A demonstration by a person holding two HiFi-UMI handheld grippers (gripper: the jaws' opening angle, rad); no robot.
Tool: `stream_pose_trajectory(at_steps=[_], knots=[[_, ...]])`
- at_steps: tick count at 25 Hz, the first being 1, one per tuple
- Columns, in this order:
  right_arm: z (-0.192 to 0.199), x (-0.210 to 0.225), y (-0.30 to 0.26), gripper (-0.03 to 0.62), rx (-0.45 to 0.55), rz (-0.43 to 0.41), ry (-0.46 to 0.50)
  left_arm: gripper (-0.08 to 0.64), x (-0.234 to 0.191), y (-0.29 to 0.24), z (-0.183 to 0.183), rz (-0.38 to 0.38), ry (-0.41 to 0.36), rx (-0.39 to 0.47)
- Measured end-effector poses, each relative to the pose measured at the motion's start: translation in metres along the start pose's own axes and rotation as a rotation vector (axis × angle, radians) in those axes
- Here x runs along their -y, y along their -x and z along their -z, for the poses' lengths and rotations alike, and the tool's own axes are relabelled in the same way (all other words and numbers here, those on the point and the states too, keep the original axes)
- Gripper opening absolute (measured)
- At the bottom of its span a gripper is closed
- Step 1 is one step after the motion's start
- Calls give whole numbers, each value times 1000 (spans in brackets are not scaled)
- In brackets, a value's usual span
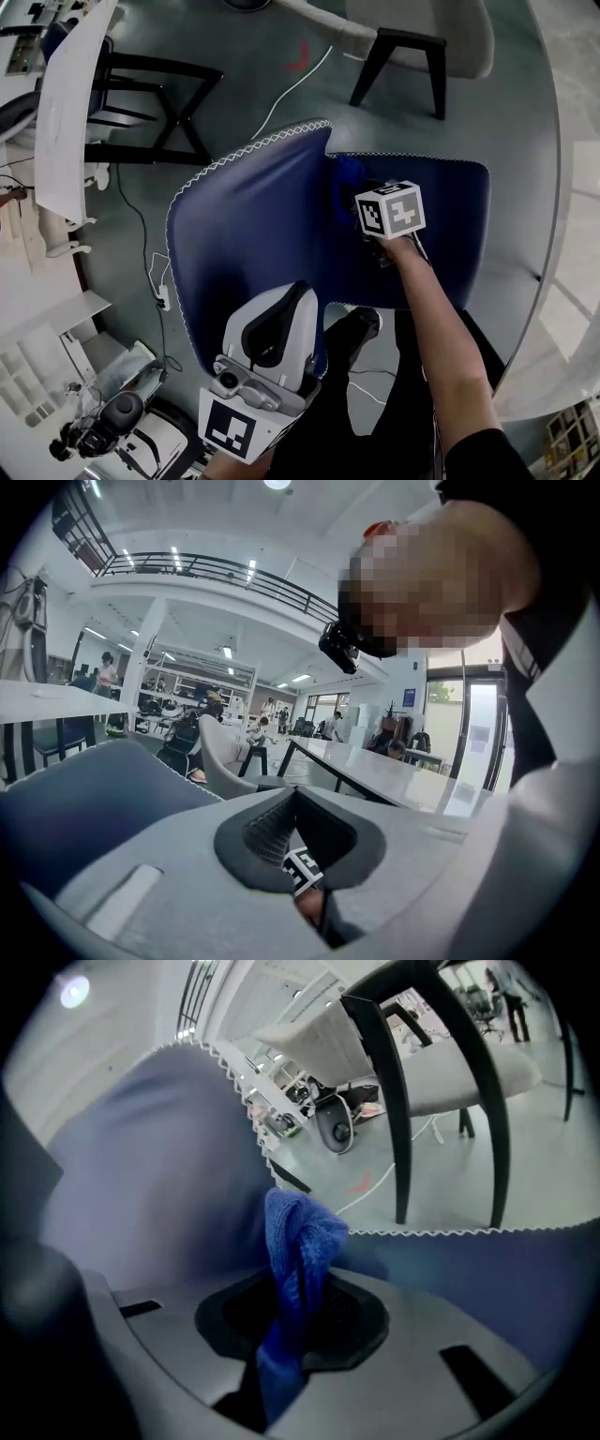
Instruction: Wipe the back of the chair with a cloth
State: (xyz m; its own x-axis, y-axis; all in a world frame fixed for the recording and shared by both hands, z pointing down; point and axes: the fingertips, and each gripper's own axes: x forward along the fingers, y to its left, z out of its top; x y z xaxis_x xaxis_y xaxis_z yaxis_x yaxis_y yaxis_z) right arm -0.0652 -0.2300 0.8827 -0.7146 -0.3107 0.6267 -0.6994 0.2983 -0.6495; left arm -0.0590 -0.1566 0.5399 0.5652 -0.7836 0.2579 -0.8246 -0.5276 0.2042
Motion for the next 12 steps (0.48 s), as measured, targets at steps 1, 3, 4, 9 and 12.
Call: stream_pose_trajectory(at_steps=[1, 3, 4, 9, 12], knots=[[5, 5, -4, 86, -13, 42, 4, 8, 0, 1, 1, 2, 2, -1], [11, 2, -12, 86, -28, 62, 3, 8, 0, 2, 4, 5, 6, -2], [13, -3, -15, 84, -30, 50, -5, 8, 0, 2, 4, 7, 9, -1], [12, -27, -10, 83, 9, -105, -147, 8, 1, 9, -1, 6, 11, 5], [14, -49, 5, 83, 18, -177, -193, 8, 2, 17, -5, -1, 11, -2]])
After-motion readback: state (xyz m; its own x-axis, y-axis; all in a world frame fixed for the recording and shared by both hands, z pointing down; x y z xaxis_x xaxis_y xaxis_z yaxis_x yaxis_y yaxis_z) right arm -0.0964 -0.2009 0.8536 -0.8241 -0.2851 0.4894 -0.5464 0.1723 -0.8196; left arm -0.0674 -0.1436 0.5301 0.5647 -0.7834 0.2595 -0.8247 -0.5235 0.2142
